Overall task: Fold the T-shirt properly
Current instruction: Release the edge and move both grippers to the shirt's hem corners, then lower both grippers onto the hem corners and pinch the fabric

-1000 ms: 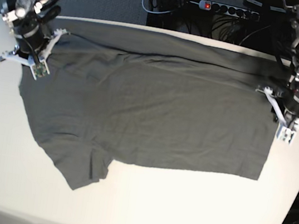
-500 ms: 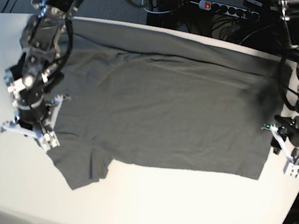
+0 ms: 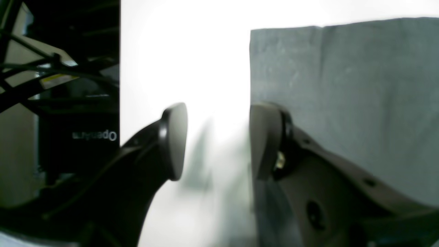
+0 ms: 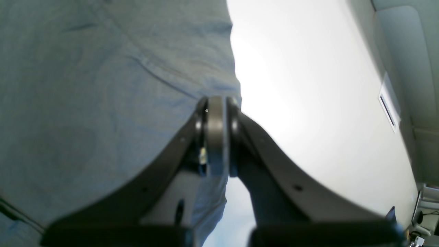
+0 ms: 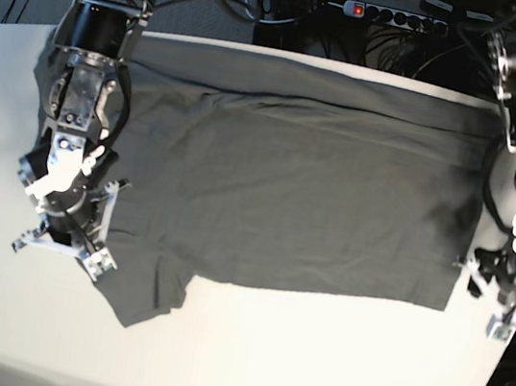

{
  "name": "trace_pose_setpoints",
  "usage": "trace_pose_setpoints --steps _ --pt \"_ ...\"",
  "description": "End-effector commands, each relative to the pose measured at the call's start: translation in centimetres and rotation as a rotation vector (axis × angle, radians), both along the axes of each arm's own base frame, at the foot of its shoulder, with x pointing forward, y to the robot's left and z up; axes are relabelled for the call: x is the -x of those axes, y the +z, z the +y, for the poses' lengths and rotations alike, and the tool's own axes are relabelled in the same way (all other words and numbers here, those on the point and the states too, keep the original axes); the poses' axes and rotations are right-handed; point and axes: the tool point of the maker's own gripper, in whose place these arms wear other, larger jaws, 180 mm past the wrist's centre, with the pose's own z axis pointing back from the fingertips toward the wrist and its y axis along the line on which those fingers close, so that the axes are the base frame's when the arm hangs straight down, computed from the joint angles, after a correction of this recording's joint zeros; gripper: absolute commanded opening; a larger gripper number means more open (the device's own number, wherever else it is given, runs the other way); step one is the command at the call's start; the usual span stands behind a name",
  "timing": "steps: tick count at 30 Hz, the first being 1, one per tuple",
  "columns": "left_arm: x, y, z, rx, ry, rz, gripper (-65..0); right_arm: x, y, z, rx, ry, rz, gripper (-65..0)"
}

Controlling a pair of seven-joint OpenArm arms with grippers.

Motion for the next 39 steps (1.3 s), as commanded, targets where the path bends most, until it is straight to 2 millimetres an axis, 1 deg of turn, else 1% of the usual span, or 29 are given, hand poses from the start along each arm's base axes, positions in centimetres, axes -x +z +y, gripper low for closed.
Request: trace_pose_setpoints --steps 1,3,4,7,10,14,16,19,20,22,25,28,30,31,34,36,37,39 --pt "-2.3 2.3 0.6 -0.016 -0.003 -0.063 -35.8 -1.1 1.8 0.0 -0.002 0.001 -0.058 -63.5" --pt "-3.4 1.2 0.8 -0.024 -0.007 -0.028 -35.8 -1.0 1.7 -0.1 -0.001 0.000 -0.054 -63.5" --pt "-3.7 0.8 0.9 -0.023 -0.007 -0.016 -35.8 -0.6 1.3 -0.1 0.000 -0.003 -0.042 -63.5" --pt "-4.2 -0.3 1.3 -0.021 -0.003 -0.004 -35.8 0.5 0.1 -0.3 0.004 -0.001 -0.016 -63.5" --pt "-5.6 0.0 0.7 -0.004 -0.025 -0.034 -35.8 0.8 -0.2 -0.3 0.002 -0.001 -0.008 -63.5" --pt "-7.2 -1.3 0.6 0.063 -0.008 -0.004 -35.7 0.7 -0.2 0.0 -0.002 0.001 -0.009 -63.5" --pt "-7.8 -1.3 0.8 0.091 0.007 0.001 -35.7 0.9 -0.3 -0.1 0.003 -0.002 -0.003 -63.5" --pt "-7.9 -1.0 1.7 0.099 0.026 -0.001 -35.7 1.9 -0.9 -0.3 0.006 -0.003 0.011 -63.5" --pt "-8.0 -0.9 1.7 0.100 0.025 -0.008 -35.7 1.9 -0.9 -0.5 0.009 -0.004 0.011 -63.5" --pt "-8.4 -0.7 1.4 0.102 0.017 -0.029 -35.7 2.0 -1.0 -0.1 0.006 0.003 0.011 -63.5" --pt "-9.4 0.6 1.3 0.105 0.013 -0.058 -35.6 1.8 -0.7 0.0 0.005 0.003 0.005 -63.5" --pt "-9.1 0.4 1.3 0.109 0.020 -0.036 -35.6 2.0 -0.4 -0.2 0.012 0.000 -0.001 -63.5" --pt "-9.0 0.3 1.4 0.107 0.014 -0.033 -35.1 2.3 -0.6 -0.3 0.012 -0.002 0.004 -63.5" --pt "-9.0 0.2 1.1 0.115 -0.004 -0.028 -33.1 2.4 -0.7 -0.3 0.012 0.000 0.005 -63.5" --pt "-8.8 -0.1 -0.3 0.134 -0.082 -0.006 -21.7 2.6 -0.7 -0.2 0.012 0.002 0.005 -63.5" --pt "-8.7 -0.2 -0.6 0.139 -0.097 0.000 -16.2 2.5 -0.6 -0.1 0.013 0.003 0.002 -63.5" --pt "-8.7 -0.3 -0.7 0.141 -0.099 0.002 -15.0 2.5 -0.6 -0.1 0.013 0.004 0.001 -63.5" --pt "-8.7 -0.4 -0.8 0.146 -0.099 0.002 -15.0 2.6 -0.6 -0.1 0.013 0.004 0.001 -63.5"
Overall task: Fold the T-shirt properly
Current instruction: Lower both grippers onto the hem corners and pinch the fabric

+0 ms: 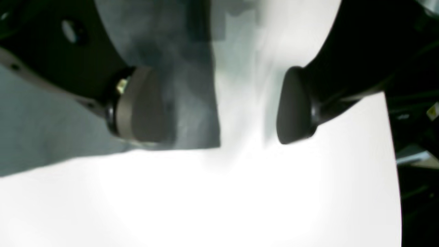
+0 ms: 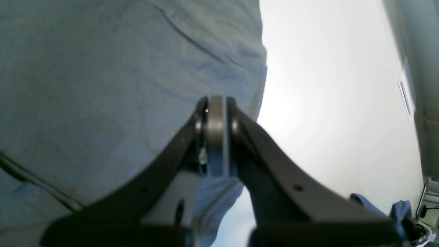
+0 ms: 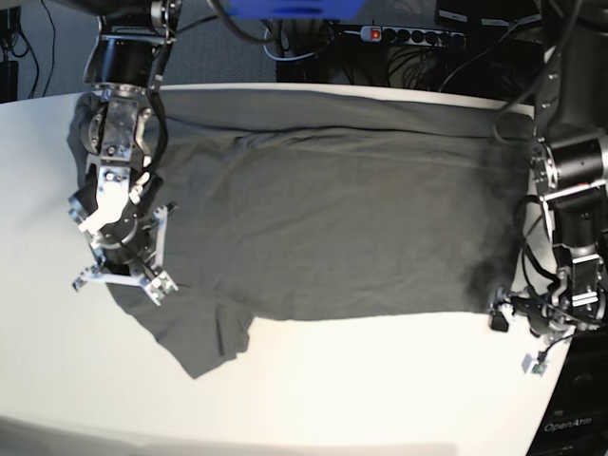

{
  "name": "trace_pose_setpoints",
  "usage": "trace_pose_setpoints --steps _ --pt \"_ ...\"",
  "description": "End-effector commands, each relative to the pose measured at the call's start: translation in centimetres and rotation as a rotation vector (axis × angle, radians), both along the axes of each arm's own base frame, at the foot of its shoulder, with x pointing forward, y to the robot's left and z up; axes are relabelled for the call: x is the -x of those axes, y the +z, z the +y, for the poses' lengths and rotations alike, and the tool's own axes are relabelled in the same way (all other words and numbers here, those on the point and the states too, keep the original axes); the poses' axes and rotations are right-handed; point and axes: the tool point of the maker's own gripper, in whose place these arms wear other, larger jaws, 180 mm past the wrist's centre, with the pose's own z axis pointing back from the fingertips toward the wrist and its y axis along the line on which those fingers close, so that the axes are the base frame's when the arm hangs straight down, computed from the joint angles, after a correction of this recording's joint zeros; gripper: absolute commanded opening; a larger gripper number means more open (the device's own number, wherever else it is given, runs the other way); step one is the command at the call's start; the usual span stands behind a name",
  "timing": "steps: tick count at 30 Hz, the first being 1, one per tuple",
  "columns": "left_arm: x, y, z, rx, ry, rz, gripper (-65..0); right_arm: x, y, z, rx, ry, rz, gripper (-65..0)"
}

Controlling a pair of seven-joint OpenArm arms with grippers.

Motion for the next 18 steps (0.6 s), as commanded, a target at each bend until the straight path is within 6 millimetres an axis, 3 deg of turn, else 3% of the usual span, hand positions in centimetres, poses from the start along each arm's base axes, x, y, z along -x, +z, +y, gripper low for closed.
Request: trace_pose_setpoints --steps 1,5,9,18 --pt "-1.5 2.5 0.8 -0.005 0.012 -0.065 -14.9 -1.0 1.6 -0.1 0.003 0.002 -0.055 -63.5" --pt "-0.9 1.7 0.8 -0.002 0.013 -0.049 -14.9 -0.5 1.2 -0.2 0.002 0.000 -0.044 -63.5" --pt "0.4 -0.6 0.5 0.026 0.023 0.005 -14.9 -0.5 1.2 -0.2 0.002 0.000 -0.044 -63.5" --pt "0.3 -0.8 0.6 0.035 0.038 -0.011 -14.9 -0.5 1.2 -0.1 0.001 0.001 -0.043 -63.5"
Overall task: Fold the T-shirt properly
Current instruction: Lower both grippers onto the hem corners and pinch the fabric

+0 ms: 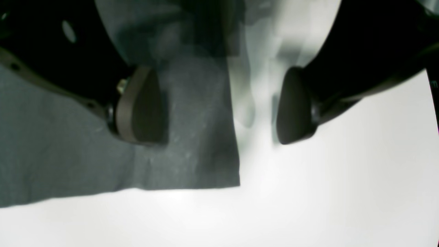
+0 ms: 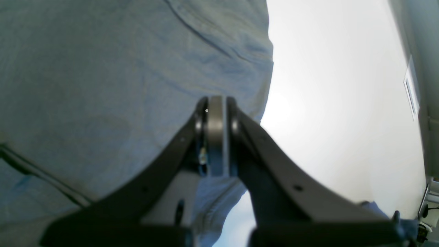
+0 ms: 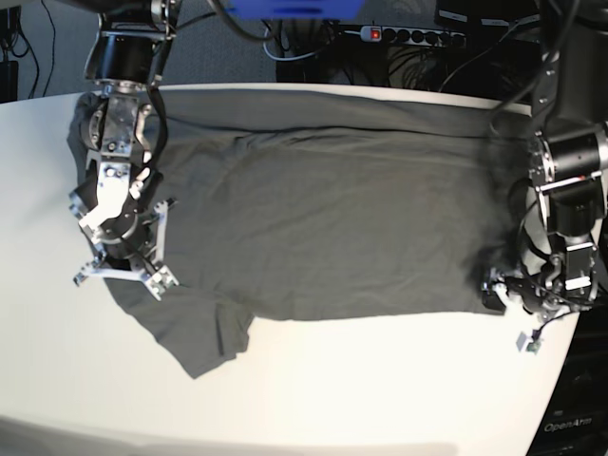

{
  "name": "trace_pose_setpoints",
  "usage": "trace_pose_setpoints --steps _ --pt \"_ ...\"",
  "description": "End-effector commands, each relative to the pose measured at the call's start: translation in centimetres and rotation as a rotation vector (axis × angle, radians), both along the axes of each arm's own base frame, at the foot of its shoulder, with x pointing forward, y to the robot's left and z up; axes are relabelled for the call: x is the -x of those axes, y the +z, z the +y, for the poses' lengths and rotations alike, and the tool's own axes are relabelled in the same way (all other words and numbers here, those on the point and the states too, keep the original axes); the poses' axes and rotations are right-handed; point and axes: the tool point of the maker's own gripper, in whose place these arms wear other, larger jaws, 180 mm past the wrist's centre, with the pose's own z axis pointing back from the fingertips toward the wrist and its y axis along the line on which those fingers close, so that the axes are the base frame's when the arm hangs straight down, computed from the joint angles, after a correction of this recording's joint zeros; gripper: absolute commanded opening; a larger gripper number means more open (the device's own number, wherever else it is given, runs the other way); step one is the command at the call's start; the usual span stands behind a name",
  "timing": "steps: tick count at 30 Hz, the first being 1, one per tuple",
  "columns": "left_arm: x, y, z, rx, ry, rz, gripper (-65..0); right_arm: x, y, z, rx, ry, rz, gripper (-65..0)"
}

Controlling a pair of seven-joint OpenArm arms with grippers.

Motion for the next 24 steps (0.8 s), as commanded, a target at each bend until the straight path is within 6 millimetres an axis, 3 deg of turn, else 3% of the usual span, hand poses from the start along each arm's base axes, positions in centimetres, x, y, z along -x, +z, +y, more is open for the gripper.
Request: trace_pose_setpoints --steps 1,24 --pt "-2.0 2.7 1.2 -0.015 0.035 -0.078 -14.9 -0.8 1.4 0.0 0.000 0.002 -0.048 -63.5" --pt "-2.6 2.7 0.2 -0.004 0.048 -0.106 -14.7 -0.4 2.5 0.2 0.004 0.010 -0.081 -63.5"
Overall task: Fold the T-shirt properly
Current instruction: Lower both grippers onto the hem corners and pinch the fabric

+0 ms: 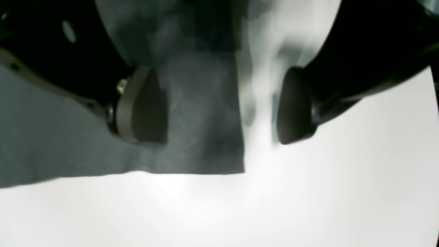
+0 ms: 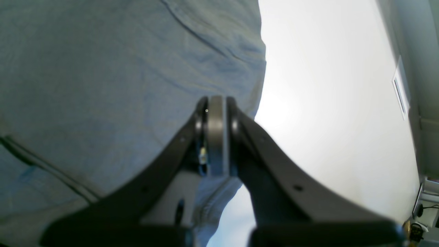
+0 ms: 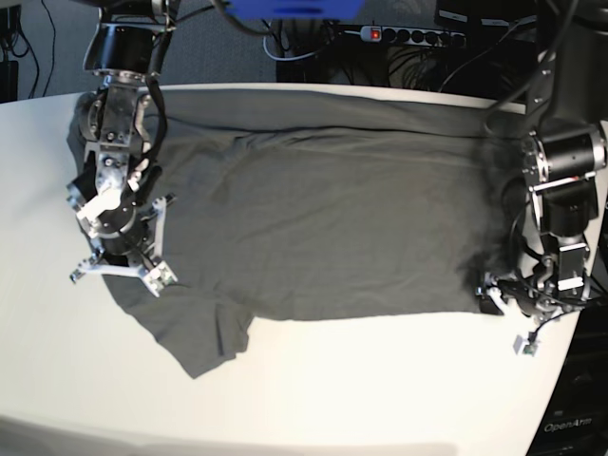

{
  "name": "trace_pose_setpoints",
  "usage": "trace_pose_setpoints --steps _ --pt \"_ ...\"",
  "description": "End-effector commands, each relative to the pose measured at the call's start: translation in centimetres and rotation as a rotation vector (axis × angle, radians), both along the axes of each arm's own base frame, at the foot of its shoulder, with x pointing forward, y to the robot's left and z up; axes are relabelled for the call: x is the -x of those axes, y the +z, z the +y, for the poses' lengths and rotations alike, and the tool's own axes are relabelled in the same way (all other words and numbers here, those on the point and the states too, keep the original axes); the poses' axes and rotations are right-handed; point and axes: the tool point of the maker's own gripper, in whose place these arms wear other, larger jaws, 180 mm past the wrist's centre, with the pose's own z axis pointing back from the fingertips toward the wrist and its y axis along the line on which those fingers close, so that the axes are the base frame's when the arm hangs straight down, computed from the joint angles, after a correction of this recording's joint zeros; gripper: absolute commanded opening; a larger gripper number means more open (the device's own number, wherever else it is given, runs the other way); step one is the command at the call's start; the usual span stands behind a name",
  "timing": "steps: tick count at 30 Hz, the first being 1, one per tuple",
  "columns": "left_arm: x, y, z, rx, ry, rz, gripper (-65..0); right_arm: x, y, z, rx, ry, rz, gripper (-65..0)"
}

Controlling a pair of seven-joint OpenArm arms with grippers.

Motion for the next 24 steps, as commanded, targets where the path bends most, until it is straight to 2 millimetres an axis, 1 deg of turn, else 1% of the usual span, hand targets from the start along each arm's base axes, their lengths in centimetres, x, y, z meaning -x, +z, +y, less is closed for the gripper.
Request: trace_pose_setpoints --steps 1,4,8,11,14,16,18,22,24 --pt "-1.9 2.7 1.0 -0.009 0.027 -0.077 -14.7 -1.0 1.5 0.1 -0.006 0.005 -0.053 -63.5" --pt "-1.9 2.8 2.4 -0.039 0.096 -0.085 -14.6 -1.0 1.5 0.1 -0.006 0.005 -0.053 -63.5" --pt "-1.9 2.8 2.4 -0.038 0.095 -0.085 -14.6 -0.9 1.4 0.1 -0.006 0.005 -0.050 -63.5" --pt "-1.4 2.1 2.3 -0.038 0.094 -0.072 -14.6 -0.4 1.0 0.2 -0.006 0.006 -0.039 -63.5" --pt "-1.4 2.0 2.2 -0.037 0.094 -0.071 -14.6 -0.3 0.9 0.2 -0.006 0.006 -0.036 -63.7" --pt "-1.5 2.0 2.0 -0.035 0.094 -0.071 -14.6 -0.3 0.9 0.2 -0.006 0.006 -0.036 -63.7" --pt "-1.6 1.8 1.2 -0.026 0.087 -0.071 -14.6 -0.3 0.9 0.2 -0.006 0.006 -0.036 -63.7" --pt "-1.4 1.5 1.2 -0.026 0.088 -0.067 -14.6 -0.3 0.8 0.2 -0.006 0.006 -0.034 -63.7" --pt "-1.7 1.7 1.0 -0.022 0.084 -0.083 -14.6 -0.3 0.8 0.2 -0.006 0.006 -0.034 -63.8"
